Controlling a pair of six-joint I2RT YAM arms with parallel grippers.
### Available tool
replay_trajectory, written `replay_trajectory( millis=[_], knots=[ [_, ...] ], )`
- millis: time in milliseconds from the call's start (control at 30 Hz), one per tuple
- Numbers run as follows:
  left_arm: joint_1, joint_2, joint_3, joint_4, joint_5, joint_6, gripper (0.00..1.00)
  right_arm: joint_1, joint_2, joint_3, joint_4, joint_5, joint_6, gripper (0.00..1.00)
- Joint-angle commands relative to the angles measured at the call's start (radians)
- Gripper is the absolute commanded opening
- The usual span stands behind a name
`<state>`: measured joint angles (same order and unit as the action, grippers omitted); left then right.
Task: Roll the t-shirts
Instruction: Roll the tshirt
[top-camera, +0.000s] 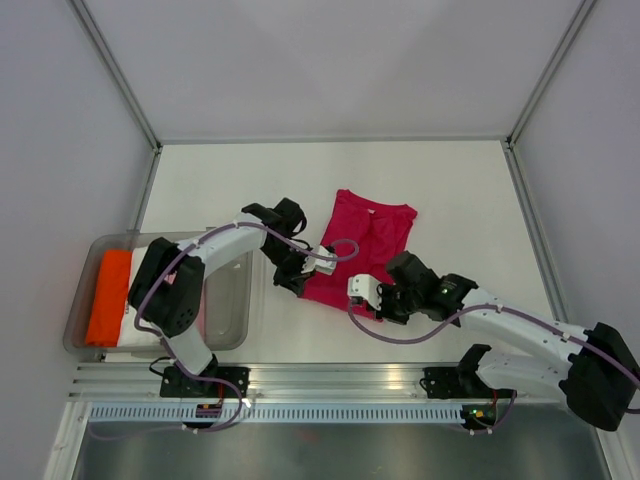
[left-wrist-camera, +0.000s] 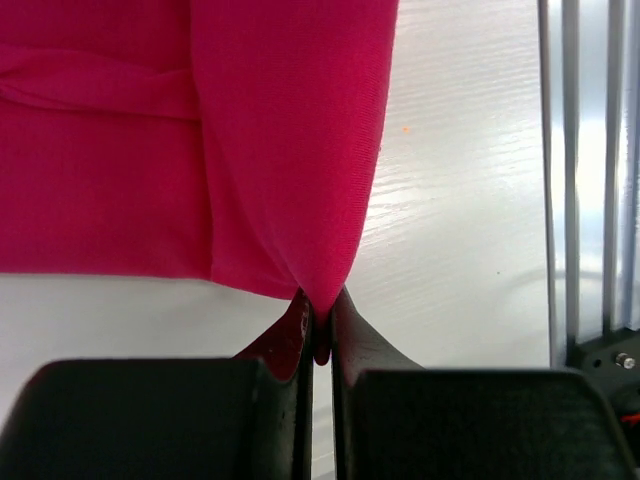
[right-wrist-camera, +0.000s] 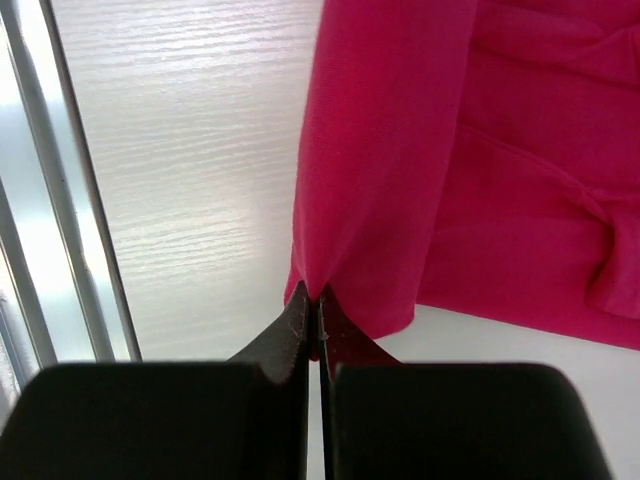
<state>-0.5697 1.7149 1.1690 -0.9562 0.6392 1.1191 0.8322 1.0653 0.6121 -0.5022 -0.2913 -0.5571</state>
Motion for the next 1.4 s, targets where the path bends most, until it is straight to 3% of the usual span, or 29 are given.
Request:
replay_trajectory(
  millis=[0,167,433,467,533,667,700,767,867,967,1033,1233,1367],
  knots=[
    [0.014,0.038,0.098,-0.111,0.059,0.074,0.02,-0.095,0.080,0.049,-0.073,-0.155,-0.060,0.00],
    [0.060,0.208,0.309,-0.200,0.060,0.013,0.02,-0.238,0.116,0.057,0.016,-0.204,0.016,0.00],
    [0.096,0.334,0.446,-0.246,0.089,-0.001,0.02,-0.317,0.271,0.118,0.048,-0.183,0.057,0.03],
    [0.099,0.342,0.451,-0.250,0.089,0.004,0.02,-0.323,0.281,0.123,0.056,-0.180,0.083,0.06],
    [0.109,0.377,0.472,-0.266,0.085,0.008,0.05,-0.346,0.308,0.133,0.074,-0.164,0.108,0.24],
    [0.122,0.455,0.578,-0.300,0.082,-0.027,0.09,-0.383,0.309,0.133,0.113,-0.076,0.169,0.36],
    [0.128,0.466,0.615,-0.300,0.083,-0.039,0.09,-0.406,0.303,0.152,0.122,-0.078,0.215,0.42],
    [0.128,0.492,0.641,-0.300,0.073,-0.074,0.08,-0.461,0.295,0.195,0.135,-0.112,0.323,0.44],
    [0.128,0.512,0.656,-0.300,0.066,-0.151,0.04,-0.487,0.242,0.216,0.172,-0.135,0.419,0.43],
    [0.128,0.508,0.647,-0.300,0.074,-0.212,0.03,-0.487,0.142,0.169,0.275,-0.132,0.619,0.42],
    [0.128,0.508,0.650,-0.302,0.079,-0.255,0.03,-0.478,0.095,0.114,0.351,-0.128,0.779,0.33],
    [0.128,0.529,0.655,-0.266,0.040,-0.360,0.12,-0.217,0.133,-0.037,0.820,-0.003,0.996,0.13],
    [0.126,0.532,0.649,-0.257,0.024,-0.390,0.13,-0.127,0.206,-0.054,0.875,0.082,0.999,0.04]
  ],
)
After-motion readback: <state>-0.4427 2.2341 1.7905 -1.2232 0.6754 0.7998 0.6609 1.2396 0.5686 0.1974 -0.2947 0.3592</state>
